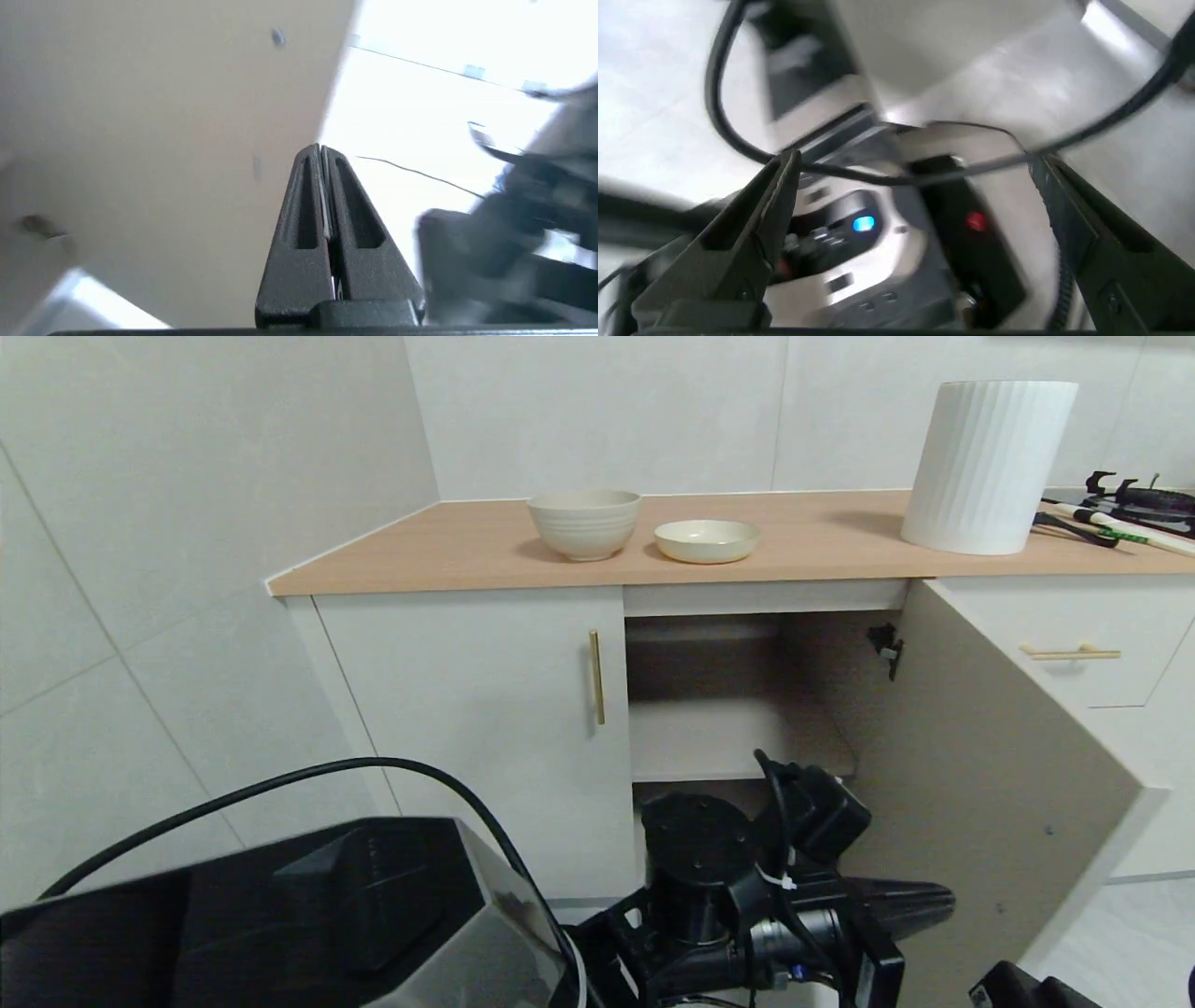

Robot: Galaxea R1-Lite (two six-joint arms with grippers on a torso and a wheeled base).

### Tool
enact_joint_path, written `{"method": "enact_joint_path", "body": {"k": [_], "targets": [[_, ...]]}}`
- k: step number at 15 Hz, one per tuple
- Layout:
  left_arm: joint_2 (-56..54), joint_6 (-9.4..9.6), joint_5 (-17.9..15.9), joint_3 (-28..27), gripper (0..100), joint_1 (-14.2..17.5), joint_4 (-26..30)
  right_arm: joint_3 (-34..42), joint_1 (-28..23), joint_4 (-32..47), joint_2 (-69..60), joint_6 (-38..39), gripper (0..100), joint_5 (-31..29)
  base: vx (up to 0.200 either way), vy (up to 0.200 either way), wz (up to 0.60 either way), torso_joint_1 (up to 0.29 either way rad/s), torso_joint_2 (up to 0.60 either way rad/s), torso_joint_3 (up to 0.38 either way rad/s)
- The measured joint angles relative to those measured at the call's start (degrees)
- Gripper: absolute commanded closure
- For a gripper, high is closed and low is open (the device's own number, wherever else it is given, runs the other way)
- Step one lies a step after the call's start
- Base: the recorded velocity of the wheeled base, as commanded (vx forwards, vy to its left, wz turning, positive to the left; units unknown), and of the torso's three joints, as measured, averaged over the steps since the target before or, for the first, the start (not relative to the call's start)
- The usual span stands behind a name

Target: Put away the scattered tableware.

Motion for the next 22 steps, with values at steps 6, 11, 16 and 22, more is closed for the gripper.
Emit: {"method": "enact_joint_path", "body": {"k": [6, 11, 16, 22], "targets": [[-4.6, 0.15, 1.9, 5.7, 100, 10.1, 1.4, -3.0, -2.9, -0.1, -1.5, 0.2, 0, -7.2, 0.000, 0.000, 0.00, 0.000, 0.00, 0.000], [-20.0, 0.35, 2.0, 16.4, 100, 17.2, 11.8, -7.0, -5.4, -0.2, -0.9, -0.2, 0, -11.4, 0.000, 0.000, 0.00, 0.000, 0.00, 0.000], [-39.5, 0.38, 2.2, 24.7, 0, 27.9, 25.3, -14.4, -7.4, 0.6, 1.8, -0.2, 0, -13.1, 0.000, 0.000, 0.00, 0.000, 0.00, 0.000], [-55.2, 0.28, 4.0, 26.2, 0, 39.2, 39.9, -28.6, -11.3, 13.3, 7.4, -0.2, 0, -14.7, 0.000, 0.000, 0.00, 0.000, 0.00, 0.000]]}}
